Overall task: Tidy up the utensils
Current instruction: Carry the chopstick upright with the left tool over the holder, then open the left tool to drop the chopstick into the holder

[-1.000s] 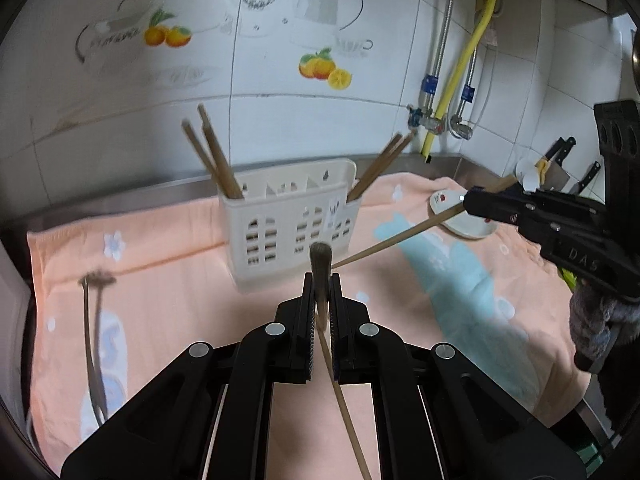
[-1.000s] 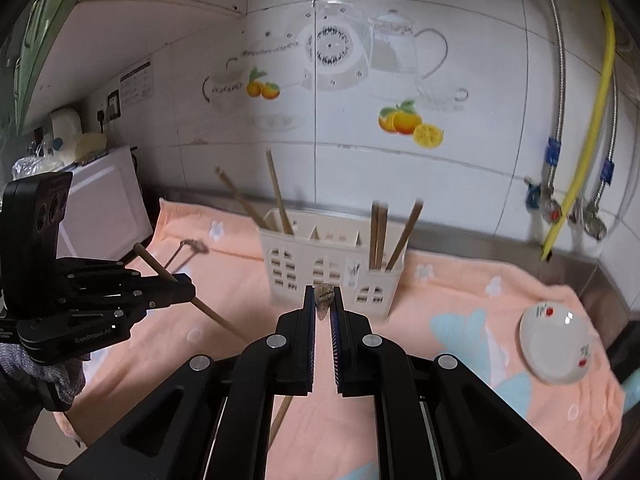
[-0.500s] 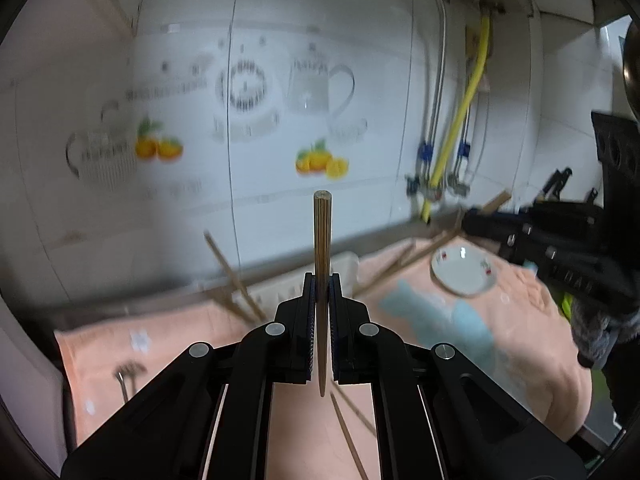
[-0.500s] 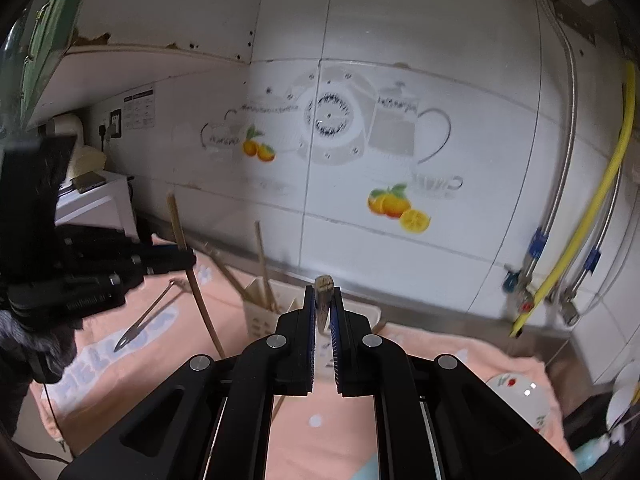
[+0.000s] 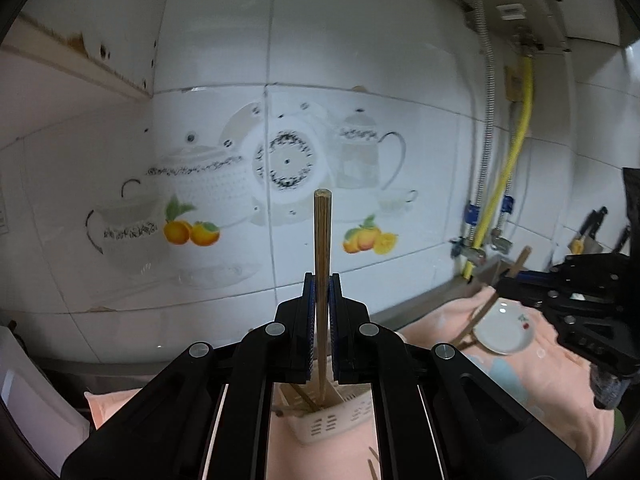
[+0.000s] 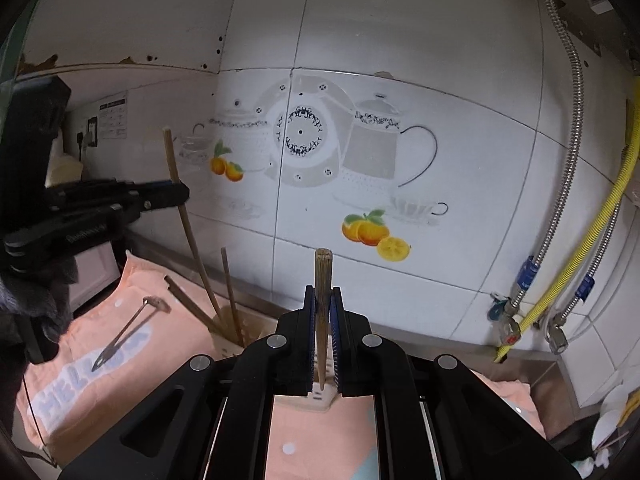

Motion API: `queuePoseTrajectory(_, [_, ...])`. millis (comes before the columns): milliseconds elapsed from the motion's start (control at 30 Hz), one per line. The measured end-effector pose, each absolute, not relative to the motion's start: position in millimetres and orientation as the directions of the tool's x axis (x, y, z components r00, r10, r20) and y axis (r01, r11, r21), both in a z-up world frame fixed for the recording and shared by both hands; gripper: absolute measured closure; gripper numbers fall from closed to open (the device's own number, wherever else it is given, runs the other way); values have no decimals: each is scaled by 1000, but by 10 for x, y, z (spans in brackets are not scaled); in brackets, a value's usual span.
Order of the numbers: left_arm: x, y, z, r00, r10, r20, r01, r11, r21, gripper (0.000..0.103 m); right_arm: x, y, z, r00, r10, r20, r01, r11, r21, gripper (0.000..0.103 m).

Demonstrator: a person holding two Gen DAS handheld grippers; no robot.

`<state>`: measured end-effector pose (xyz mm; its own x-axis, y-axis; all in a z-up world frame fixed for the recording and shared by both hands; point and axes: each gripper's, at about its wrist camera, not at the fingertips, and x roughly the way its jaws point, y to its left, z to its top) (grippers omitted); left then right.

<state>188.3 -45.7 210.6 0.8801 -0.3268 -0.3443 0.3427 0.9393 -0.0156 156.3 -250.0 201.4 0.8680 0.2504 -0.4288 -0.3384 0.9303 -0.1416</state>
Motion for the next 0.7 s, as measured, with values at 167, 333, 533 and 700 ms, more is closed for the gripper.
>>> queuePoseTrajectory(167, [2072,-438,1956,874,-319,-367,330,943,-33,98,1731,-2445,1944,870,258,-421,-338,933,-126,96])
queuePoseTrajectory(333, [2183,-416,1833,865,-327,-381,331,942,-57,98,1884,-2451,1831,868,258,-425,-330,938,-105,96])
queuePoseTrajectory(533, [2278,-451,1668,845,-332,-420,339,939,-61,98,2074,-2489,1633,838,254,-483,-329,941,-77,96])
queuePoseTrajectory(700, [2357,-490,1510,820,-333,-465,344,937,-65,97,2144,-2536,1528,822,253,-510,-325,944,-55,96])
